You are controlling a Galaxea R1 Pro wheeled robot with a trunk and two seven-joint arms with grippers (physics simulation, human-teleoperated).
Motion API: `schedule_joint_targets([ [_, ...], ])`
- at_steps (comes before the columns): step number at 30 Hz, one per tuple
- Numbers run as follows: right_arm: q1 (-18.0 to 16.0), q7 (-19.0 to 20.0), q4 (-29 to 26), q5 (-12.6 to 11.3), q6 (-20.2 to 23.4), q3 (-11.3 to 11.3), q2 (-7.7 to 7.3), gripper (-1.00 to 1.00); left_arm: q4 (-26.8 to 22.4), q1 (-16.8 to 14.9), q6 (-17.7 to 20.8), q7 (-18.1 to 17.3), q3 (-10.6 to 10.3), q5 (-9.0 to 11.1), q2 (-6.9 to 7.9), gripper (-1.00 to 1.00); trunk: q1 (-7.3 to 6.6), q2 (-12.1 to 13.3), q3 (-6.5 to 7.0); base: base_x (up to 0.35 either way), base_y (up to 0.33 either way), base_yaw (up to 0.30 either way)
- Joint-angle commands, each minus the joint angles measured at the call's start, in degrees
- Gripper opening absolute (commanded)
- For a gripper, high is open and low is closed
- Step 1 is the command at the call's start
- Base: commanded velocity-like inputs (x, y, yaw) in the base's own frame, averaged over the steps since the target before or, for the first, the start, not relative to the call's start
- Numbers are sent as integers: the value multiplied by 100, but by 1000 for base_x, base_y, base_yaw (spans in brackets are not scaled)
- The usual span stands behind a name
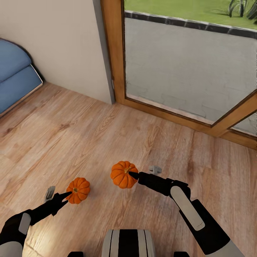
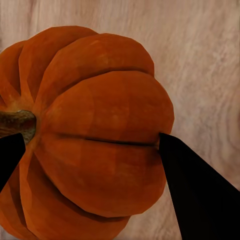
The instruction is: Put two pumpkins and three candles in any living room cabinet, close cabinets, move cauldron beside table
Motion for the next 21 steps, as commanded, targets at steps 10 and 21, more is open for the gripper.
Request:
schedule_joint_targets([
  [10, 1, 1, 67, -3, -39, -1, -36, -100, -412, -9, 472, 11, -361, -7, 77, -100, -25, 14, 222, -33, 0, 0],
  [21, 0, 1, 176, -14, -38, -16, -38, -100, -431, -9, 569, 3, -367, 1, 106, -100, -54, 28, 466, -155, 0, 0],
])
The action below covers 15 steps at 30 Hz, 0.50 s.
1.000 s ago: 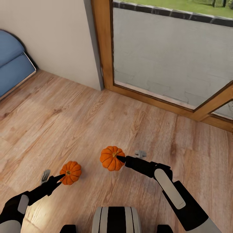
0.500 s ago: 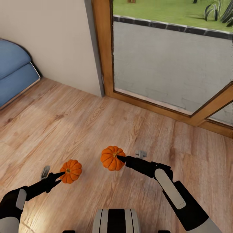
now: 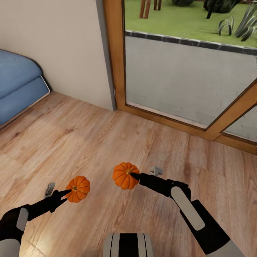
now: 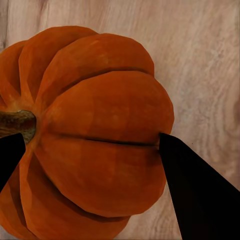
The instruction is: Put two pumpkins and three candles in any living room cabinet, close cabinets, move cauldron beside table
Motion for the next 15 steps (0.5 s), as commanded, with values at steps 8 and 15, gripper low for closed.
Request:
schedule_joint_targets([
  [8, 2, 16, 9, -23, 10, -245, 2, -100, -1, 1, 116, 8, -4, -9, 1, -100, -20, 11, 178, -115, 10, 0],
  [15, 1, 14, 12, -24, 6, -256, -1, -100, -1, 1, 158, 8, 1, -3, 5, -100, -38, 20, 333, -113, 16, 0],
])
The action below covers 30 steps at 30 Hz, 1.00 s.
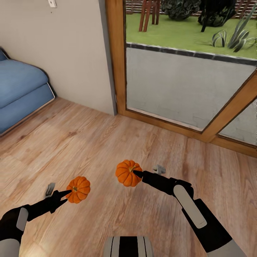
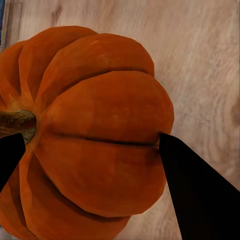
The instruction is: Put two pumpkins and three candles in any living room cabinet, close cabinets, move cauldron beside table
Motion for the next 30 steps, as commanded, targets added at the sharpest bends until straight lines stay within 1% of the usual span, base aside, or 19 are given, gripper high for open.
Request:
schedule_joint_targets([
  [1, 0, 14, 1, -6, -1, 0, -1, -100, -1, 0, -4, 10, -1, -7, 0, -100, -2, 2, 23, -14, 2, -12],
  [6, 3, 14, 2, -6, 5, 0, 5, -100, -1, 0, -2, 10, -1, -7, -6, -100, -15, 8, 138, -27, 1, -173],
  [15, 2, 14, 40, -10, 0, 0, 16, -100, -1, 0, -2, 10, -1, -8, -9, -100, -38, 20, 375, -216, 0, -259],
  [30, 0, 16, 163, -1, -10, -6, 52, -100, -1, 0, -2, 11, -1, -7, -6, -100, -77, 40, 788, -13, 0, -255],
])
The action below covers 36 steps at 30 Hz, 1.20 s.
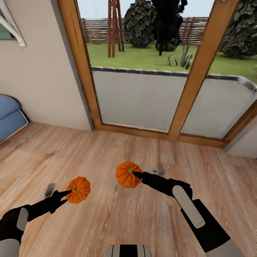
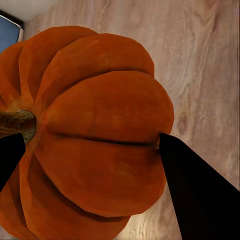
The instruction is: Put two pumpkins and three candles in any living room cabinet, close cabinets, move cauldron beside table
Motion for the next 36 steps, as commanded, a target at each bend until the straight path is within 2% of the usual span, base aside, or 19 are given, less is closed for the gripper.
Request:
schedule_joint_targets([
  [1, 0, 13, 11, -10, -2, 0, 2, -100, -2, 0, 17, 8, -1, 42, 0, -100, -2, 2, 29, 0, 0, -250],
  [14, 2, 12, 68, 5, -10, -1, 15, -100, -2, 0, 19, 9, -1, 42, 5, -100, -36, 19, 388, 0, 0, -224],
  [36, 1, 12, 68, 6, -20, 2, 17, -100, -2, 0, 26, 14, -1, 51, 38, -100, -93, 48, 882, 0, 0, -10],
])
